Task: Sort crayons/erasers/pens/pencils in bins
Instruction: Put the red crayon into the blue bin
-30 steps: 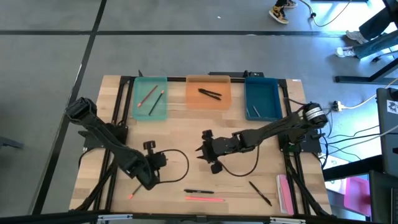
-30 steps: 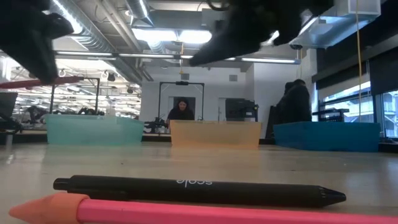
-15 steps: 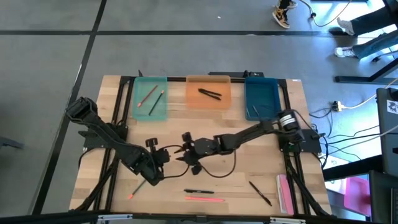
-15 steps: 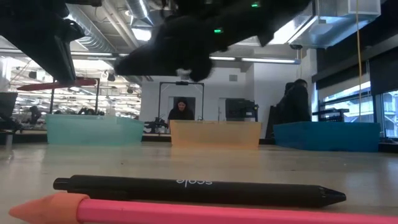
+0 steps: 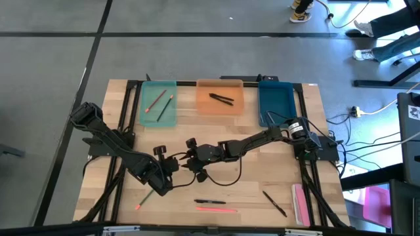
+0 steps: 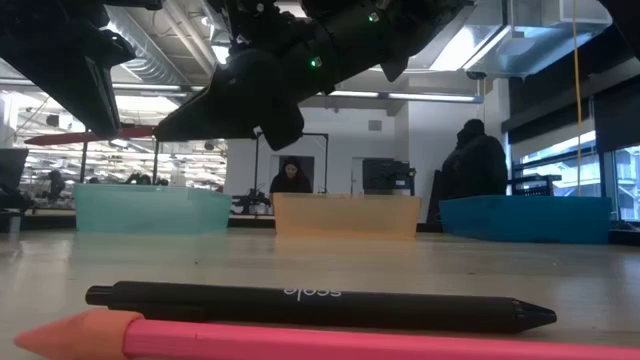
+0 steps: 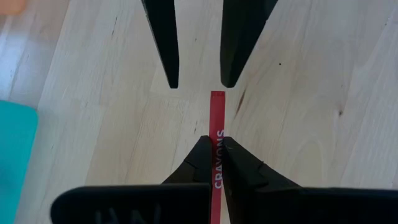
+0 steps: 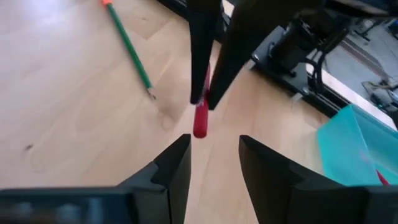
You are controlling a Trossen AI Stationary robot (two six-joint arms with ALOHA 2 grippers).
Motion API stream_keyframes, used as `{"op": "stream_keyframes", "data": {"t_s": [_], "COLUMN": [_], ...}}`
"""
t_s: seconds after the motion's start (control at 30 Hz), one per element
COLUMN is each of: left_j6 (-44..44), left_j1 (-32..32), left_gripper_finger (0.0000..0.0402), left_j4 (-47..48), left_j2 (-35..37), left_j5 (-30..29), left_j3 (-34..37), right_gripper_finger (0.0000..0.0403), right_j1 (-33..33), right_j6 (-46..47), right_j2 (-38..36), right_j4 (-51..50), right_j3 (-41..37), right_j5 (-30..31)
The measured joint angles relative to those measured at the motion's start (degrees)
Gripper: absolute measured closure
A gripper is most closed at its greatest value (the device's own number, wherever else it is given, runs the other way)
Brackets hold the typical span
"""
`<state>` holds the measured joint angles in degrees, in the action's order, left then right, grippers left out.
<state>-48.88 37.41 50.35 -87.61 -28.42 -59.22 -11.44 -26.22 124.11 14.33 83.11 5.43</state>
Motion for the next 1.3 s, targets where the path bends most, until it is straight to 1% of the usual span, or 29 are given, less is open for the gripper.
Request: {"op": "stream_keyframes", "data": {"t_s": [0.13,0.5,0.93,1.3], "left_j6": [0.00,0.00,-0.09,-0.17], "left_j1": [0.00,0.00,0.00,-0.02], "left_gripper_finger": [0.0395,0.0395,0.0395,0.0395], "left_j4": [-0.02,-0.04,-0.11,-0.42], "left_j2": [0.00,0.02,0.02,0.02], "left_j5": [0.00,-0.14,-0.63,-0.98], "left_j3": [0.00,-0.06,-0.09,-0.09], "right_gripper_finger": [0.0263,0.0263,0.0263,0.0263], "right_j1": [0.02,0.04,0.02,0.02], "right_j6": [0.12,0.13,0.20,0.09], "right_j2": [-0.02,-0.02,-0.02,2.12], "right_j4": [-0.35,2.19,2.77,5.19], "right_j3": [0.00,0.00,0.00,0.00], "right_j5": [-2.82,-3.16,-4.06,-4.05]}}
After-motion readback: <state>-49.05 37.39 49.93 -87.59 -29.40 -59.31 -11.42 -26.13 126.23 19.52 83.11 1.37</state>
